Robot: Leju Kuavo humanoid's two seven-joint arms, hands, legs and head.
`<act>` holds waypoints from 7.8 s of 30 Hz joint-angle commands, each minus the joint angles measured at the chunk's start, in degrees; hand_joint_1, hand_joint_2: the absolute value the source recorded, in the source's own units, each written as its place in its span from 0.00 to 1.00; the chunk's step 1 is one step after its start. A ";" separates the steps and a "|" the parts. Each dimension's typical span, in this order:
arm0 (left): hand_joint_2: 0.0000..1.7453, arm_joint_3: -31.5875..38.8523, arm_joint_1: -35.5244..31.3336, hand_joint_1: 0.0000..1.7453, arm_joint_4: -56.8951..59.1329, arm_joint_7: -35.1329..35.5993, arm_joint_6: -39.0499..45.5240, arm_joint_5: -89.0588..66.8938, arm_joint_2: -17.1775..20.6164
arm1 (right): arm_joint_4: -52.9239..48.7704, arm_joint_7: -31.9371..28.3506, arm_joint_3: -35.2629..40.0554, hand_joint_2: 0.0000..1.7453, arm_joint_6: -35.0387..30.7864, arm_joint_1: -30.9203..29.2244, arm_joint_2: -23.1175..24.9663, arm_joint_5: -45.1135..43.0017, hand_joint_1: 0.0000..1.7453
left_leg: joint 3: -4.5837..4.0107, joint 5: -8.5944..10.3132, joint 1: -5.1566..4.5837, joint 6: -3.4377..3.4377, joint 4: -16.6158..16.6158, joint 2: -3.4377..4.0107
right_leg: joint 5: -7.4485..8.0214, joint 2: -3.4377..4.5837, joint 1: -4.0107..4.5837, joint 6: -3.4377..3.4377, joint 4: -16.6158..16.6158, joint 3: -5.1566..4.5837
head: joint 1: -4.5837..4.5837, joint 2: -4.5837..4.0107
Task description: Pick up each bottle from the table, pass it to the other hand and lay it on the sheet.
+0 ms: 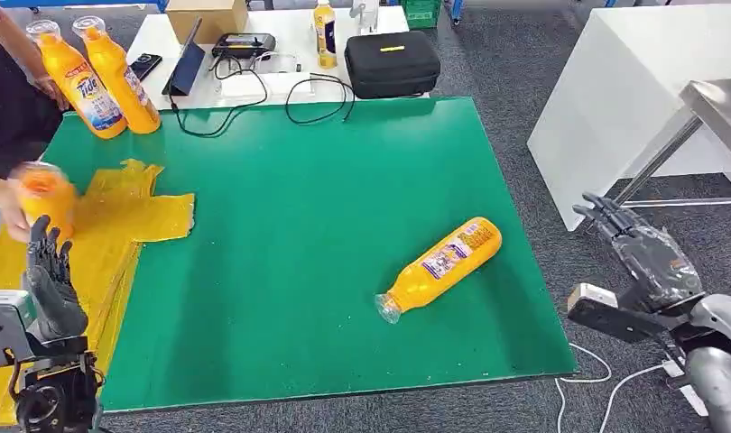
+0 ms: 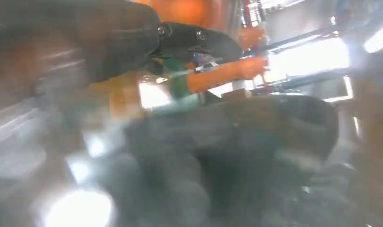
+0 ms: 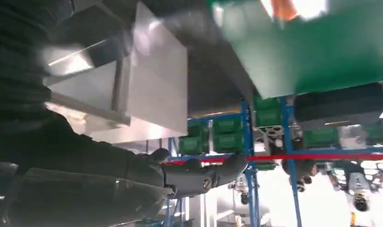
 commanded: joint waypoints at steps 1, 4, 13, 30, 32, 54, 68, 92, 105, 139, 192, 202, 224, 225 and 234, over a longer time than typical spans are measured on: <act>0.00 -0.99 -2.34 0.00 2.93 0.07 -0.08 0.19 -0.35 | 10.57 0.49 6.65 1.00 0.16 -9.08 0.50 0.82 0.00 | 0.27 0.05 0.09 -0.13 -0.16 0.09 | 0.10 0.01 0.10 -0.08 -0.24 0.26 | -0.02 0.02; 0.00 -1.10 -2.48 0.00 2.93 0.11 -0.25 0.29 -0.29 | 10.42 0.65 7.00 1.00 0.09 -8.95 0.31 0.81 0.00 | 0.29 0.04 0.07 -0.09 -0.18 -0.11 | 0.01 -0.07 0.09 -0.09 -0.19 0.27 | -0.04 0.00; 0.00 -4.00 -8.13 0.00 9.13 0.54 -0.66 0.10 1.00 | 41.57 0.43 28.10 1.00 -0.58 -33.63 14.55 4.30 0.00 | 0.27 0.10 0.18 -0.09 -0.21 0.57 | 0.27 0.50 0.16 -0.09 -0.25 0.24 | 0.00 0.00; 0.00 -3.48 -9.00 0.00 10.48 0.45 -0.39 0.44 1.82 | 50.17 -0.43 35.24 1.00 -1.03 -37.57 17.58 3.76 0.00 | 0.03 0.23 0.05 -0.06 -0.03 -0.11 | 0.12 0.03 0.02 0.08 0.13 0.02 | 0.00 0.00; 0.00 -3.52 -8.78 0.00 10.26 0.45 -0.39 0.44 1.79 | 50.98 -0.60 36.17 1.00 -1.00 -37.91 17.43 3.88 0.00 | 0.04 0.23 0.07 -0.08 -0.04 -0.10 | 0.13 0.02 0.04 0.06 0.10 0.04 | 0.00 0.02; 0.00 -1.65 -7.34 0.00 9.94 0.21 -2.16 2.42 1.77 | 56.99 0.50 45.02 1.00 -0.32 -41.81 16.19 4.19 0.00 | 0.13 0.21 0.08 -0.11 -0.07 -0.09 | 0.10 0.00 0.06 0.03 0.08 0.09 | -0.02 0.00; 0.00 -2.33 -9.04 0.00 11.05 0.23 -2.00 2.46 1.84 | 64.98 1.70 47.44 1.00 -1.82 -43.44 21.25 6.18 0.00 | 0.04 0.21 0.07 -0.08 -0.02 -0.14 | 0.10 -0.02 0.04 0.06 0.12 0.03 | -0.02 0.00; 0.00 -4.75 -12.88 0.00 13.51 1.55 -2.32 3.11 1.97 | 77.25 8.44 54.74 1.00 -0.66 -40.03 28.13 14.23 1.00 | 0.35 0.28 0.20 -0.13 -0.16 -0.25 | 0.13 -0.20 0.21 0.02 -0.10 0.35 | 0.05 0.00; 0.00 -4.49 -13.30 0.00 14.07 1.74 -2.07 3.45 2.20 | 77.07 9.16 54.01 1.00 -0.06 -40.22 28.61 14.15 1.00 | 1.05 0.27 0.16 -0.13 -0.11 -0.08 | 0.17 -0.07 0.19 0.00 -0.13 1.00 | 0.02 0.00; 1.00 -22.30 2.85 0.00 -3.96 6.34 -12.87 23.12 -10.74 | 42.60 8.34 29.06 1.00 -2.19 -40.38 42.14 -16.62 1.00 | 0.12 0.17 0.09 -0.15 0.01 0.00 | 0.09 0.10 0.07 0.03 0.10 0.09 | 0.00 0.00; 1.00 -28.71 4.29 0.00 -7.51 3.17 -2.02 16.78 -11.99 | 43.77 16.72 60.28 1.00 -15.63 -39.33 54.29 -27.21 1.00 | 0.18 0.16 0.19 -0.18 -0.09 -0.01 | 0.07 0.07 0.15 0.00 0.05 0.15 | 0.00 0.02; 1.00 -28.23 4.73 0.00 -8.31 2.98 -2.31 16.83 -12.05 | 44.53 18.17 67.22 1.00 -18.99 -40.54 54.29 -32.73 1.00 | 0.12 0.20 0.13 -0.14 -0.09 -0.10 | 0.08 0.02 0.09 0.04 0.08 0.09 | 0.00 0.00; 1.00 -22.67 8.47 0.00 -12.17 1.61 -1.19 16.94 -12.28 | 39.11 19.43 86.44 1.00 -16.40 -34.09 54.29 -36.24 1.00 | 0.18 0.19 0.22 -0.17 -0.17 -0.11 | 0.05 -0.05 0.20 0.00 -0.07 0.17 | 0.00 0.00; 1.00 -22.61 8.41 0.00 -11.87 1.61 -1.20 16.94 -12.38 | 38.95 19.38 86.78 1.00 -15.92 -33.72 54.29 -35.58 1.00 | 0.11 0.21 0.17 -0.14 -0.15 -0.11 | 0.06 -0.06 0.15 0.02 -0.01 0.08 | 0.00 0.00; 1.00 -22.51 8.55 0.00 -11.79 1.61 -1.20 16.94 -12.35 | 38.90 19.42 87.02 1.00 -15.94 -33.53 54.29 -35.21 1.00 | 0.15 0.23 0.20 -0.17 -0.18 -0.23 | 0.04 -0.18 0.19 -0.01 -0.09 0.17 | 0.00 0.00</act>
